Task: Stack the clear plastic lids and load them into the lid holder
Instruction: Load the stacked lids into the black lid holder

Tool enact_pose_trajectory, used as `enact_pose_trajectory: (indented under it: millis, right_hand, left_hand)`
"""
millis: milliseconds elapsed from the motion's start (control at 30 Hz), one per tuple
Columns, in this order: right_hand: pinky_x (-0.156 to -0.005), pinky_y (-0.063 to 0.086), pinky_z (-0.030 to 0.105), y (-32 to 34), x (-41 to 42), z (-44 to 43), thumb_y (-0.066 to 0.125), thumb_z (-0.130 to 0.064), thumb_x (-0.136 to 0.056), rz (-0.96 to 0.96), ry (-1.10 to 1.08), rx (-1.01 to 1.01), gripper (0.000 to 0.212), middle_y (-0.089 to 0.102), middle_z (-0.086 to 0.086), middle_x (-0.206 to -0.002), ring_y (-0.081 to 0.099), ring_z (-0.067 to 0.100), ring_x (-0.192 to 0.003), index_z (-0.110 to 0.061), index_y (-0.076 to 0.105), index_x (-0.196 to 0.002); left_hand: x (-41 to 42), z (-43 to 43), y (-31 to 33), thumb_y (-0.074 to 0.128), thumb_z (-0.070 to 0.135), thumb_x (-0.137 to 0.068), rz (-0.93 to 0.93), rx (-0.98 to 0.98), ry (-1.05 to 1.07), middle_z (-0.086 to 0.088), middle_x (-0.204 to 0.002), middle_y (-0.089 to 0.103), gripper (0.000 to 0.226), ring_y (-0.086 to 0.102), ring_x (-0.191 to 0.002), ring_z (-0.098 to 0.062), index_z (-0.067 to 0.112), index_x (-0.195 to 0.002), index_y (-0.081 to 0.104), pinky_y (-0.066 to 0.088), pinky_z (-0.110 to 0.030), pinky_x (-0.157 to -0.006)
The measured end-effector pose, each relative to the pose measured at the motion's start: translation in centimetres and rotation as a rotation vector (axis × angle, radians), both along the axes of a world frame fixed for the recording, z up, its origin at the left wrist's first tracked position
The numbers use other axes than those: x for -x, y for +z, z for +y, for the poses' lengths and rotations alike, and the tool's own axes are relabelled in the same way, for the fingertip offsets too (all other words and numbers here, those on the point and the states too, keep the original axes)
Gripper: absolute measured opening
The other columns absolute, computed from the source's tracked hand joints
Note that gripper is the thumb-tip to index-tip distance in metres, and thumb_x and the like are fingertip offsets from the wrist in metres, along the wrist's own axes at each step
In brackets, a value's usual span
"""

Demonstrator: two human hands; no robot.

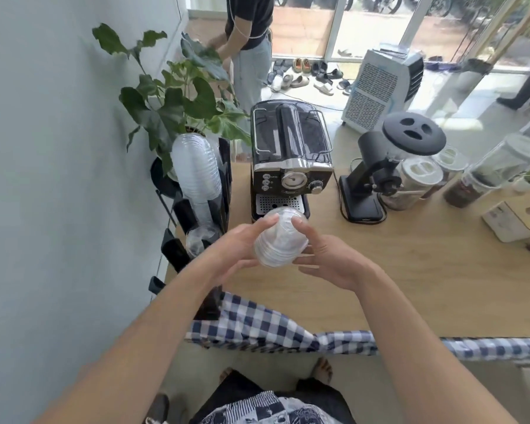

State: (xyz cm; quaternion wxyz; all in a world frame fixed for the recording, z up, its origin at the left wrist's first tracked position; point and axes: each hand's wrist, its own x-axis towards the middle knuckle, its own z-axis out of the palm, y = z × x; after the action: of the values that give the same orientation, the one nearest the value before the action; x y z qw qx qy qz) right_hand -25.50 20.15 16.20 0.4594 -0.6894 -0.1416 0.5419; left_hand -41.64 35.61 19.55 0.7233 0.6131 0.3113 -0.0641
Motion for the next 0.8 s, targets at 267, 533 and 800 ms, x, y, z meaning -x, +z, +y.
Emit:
enact_pose_trajectory:
  millis: [267,533,800]
  right_hand:
    - [-0.123,0.050,0.047,3.9,5.1,5.0,0.069,-0.088,-0.083,-0.016,0.118,-0.059,0.068,0.082,-0.001,-0.129,0.075,0.020,-0.127,-0.032,0.075,-0.122]
    - [-0.123,0.047,0.053,4.0,10.3,9.4,0.063,-0.102,-0.073,-0.064,0.302,0.011,0.104,0.075,0.000,-0.142,0.070,0.021,-0.134,-0.028,0.072,-0.146]
    - [-0.125,0.043,0.053,1.3,11.9,10.9,0.069,-0.104,-0.065,-0.026,0.342,0.105,0.119,0.070,0.001,-0.151,0.061,0.022,-0.142,-0.020,0.070,-0.149]
  left_hand:
    - [6.3,6.2,3.7,0.068,0.071,-0.094,-0.001,-0.120,0.018,0.009,-0.126,0.082,0.054,0.076,-0.121,-0.011,0.037,-0.136,0.069,0.057,-0.038,-0.110]
    - [13.9,10.2,2.6,0.062,0.098,-0.077,0.141,-0.245,0.051,0.000,-0.133,0.075,0.090,0.076,-0.118,-0.020,0.041,-0.147,0.062,0.055,-0.043,-0.109]
    - [16.2,11.0,-0.8,0.057,0.096,-0.080,0.249,-0.138,0.068,0.006,-0.133,0.078,0.078,0.059,-0.133,-0.017,0.047,-0.140,0.069,0.032,-0.052,-0.118]
